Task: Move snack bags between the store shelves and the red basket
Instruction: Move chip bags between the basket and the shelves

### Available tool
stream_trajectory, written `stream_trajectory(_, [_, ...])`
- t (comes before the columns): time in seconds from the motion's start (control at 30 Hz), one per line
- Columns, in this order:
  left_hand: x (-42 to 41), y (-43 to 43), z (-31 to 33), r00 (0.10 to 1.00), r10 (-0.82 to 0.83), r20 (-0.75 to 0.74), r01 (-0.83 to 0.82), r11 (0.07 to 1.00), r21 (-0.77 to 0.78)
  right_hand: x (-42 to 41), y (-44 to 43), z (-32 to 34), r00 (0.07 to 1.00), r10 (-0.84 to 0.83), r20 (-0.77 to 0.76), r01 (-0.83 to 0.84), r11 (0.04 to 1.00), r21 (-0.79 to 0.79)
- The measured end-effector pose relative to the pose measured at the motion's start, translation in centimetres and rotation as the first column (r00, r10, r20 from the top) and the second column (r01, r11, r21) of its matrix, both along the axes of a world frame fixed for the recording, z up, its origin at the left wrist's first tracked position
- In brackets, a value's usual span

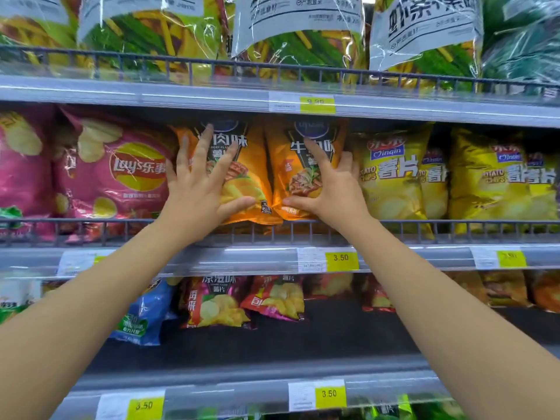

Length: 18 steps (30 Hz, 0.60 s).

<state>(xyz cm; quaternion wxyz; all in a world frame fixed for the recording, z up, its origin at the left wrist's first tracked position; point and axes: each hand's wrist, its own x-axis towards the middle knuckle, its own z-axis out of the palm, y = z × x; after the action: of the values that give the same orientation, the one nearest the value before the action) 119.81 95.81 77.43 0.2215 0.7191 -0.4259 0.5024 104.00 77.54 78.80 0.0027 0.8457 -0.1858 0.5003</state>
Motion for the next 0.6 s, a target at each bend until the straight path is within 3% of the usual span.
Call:
stream_trajectory(0.17, [-0.6, 0.3, 0.3, 0.984, -0.105, -0.145, 0.094, 0.992, -0.084, -0.2, -0.2, -0.5, 1.000, -0.029, -0.007, 0.029, 1.000, -0.002])
stream_trajectory(0.33, [-0.8, -0.7, 0.3, 0.993, -0.006, -0.117, 0.000, 0.999, -0.050, -0.1, 0.7, -0.6, 0.986, -0.166, -0.019, 0.164, 0.984, -0.066])
stream_trajectory(0.6, [-0.9, 0.1, -0.3, 0.975, -0.069, -0.213, 0.076, 0.997, 0.023, -1.0, 0.7, -0.3, 0.994, -0.057, -0.098, 0.069, 0.990, 0.120])
